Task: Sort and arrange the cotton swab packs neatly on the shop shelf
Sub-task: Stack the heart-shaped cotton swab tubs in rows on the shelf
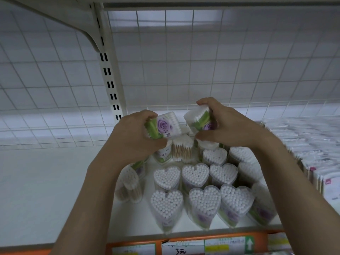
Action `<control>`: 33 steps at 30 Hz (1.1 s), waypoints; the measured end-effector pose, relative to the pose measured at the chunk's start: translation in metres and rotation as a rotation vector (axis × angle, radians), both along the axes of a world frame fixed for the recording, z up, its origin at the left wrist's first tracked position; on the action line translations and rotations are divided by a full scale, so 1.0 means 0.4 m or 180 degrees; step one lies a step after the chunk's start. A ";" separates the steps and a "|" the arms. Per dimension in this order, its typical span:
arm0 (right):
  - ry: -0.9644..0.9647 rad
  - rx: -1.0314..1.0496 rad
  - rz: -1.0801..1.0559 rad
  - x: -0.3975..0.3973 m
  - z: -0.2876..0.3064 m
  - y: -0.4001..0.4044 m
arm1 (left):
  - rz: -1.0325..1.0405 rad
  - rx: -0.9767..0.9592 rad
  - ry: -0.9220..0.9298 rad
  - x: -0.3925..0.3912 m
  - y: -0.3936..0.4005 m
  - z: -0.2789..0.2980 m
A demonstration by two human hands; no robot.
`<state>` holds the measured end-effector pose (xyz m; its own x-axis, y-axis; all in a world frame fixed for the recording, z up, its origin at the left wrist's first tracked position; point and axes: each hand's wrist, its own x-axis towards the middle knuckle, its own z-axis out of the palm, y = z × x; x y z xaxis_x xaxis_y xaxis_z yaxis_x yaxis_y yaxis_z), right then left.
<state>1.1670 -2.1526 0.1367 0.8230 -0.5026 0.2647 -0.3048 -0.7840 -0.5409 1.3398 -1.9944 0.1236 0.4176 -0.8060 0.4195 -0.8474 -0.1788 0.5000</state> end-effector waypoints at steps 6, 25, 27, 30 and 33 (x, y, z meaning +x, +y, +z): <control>0.0177 -0.0030 0.0023 -0.004 0.004 -0.006 | -0.0223 -0.0230 0.0829 0.006 -0.004 -0.023; 0.0500 -0.0001 -0.0037 0.023 0.004 -0.029 | -0.0457 -0.0185 0.0922 0.011 -0.046 -0.066; 0.0475 0.0092 0.0000 0.026 0.003 -0.034 | -0.0350 -0.0077 0.0843 0.016 -0.048 -0.069; 0.0592 -0.0040 0.0114 0.036 0.005 -0.033 | -0.0348 0.0167 0.0719 0.019 -0.049 -0.077; 0.0917 -0.0277 0.0179 0.050 0.001 -0.030 | -0.0451 0.0276 0.0812 0.021 -0.050 -0.088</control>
<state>1.1872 -2.1645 0.1370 0.8963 -0.4399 0.0563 -0.3908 -0.8434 -0.3686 1.3482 -2.0146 0.0885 0.3814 -0.8920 0.2428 -0.7160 -0.1190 0.6879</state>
